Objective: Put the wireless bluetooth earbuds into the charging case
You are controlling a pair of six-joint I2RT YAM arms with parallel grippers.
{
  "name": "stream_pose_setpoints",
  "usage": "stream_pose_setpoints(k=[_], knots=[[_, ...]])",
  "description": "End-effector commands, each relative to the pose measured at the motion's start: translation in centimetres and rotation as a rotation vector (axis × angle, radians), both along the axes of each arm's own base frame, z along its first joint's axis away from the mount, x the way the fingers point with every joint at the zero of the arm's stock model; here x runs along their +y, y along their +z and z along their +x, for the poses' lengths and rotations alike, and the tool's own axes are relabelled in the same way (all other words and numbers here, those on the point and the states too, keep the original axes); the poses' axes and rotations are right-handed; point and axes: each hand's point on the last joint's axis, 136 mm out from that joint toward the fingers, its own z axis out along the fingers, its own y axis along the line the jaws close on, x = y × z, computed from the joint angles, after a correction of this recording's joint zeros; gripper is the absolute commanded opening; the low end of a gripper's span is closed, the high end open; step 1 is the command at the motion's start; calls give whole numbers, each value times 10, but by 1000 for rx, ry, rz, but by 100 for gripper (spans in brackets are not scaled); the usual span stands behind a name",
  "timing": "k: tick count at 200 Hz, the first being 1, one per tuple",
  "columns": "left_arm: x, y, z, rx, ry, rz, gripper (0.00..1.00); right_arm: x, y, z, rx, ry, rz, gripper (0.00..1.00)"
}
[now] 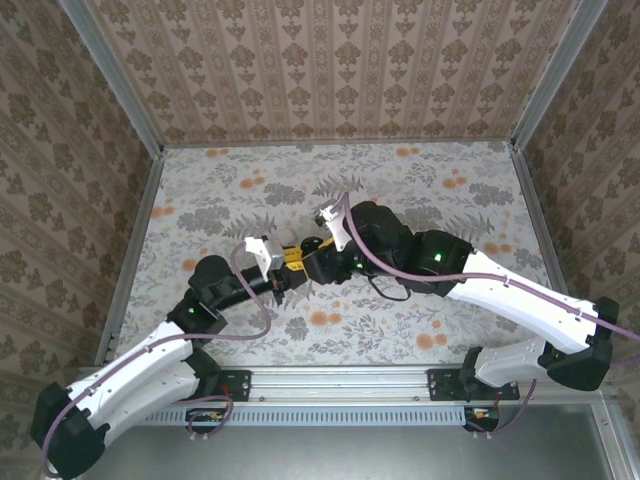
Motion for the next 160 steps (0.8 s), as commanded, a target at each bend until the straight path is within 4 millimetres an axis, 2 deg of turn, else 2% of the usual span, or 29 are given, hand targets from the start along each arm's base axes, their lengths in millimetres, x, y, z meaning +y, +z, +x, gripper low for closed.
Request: stream_pose_setpoints(k=[1,44,79,103,160], knots=[[-1,16,2,-27,6,-52,0,-3,22,-4,58,-3,68,54],[-2,16,2,-19,-1,-60,0,-9,31,-6,104,-3,107,56],[-2,17,2,-8,-4,-65,0,-37,19,7,122,-100,67,32],[-2,18,0,-4,-11,-70,0,-51,1,12,149,-146,40,23],[-2,23,-1,1,-24,-79,0,-34,-14,6,204,-70,52,17]])
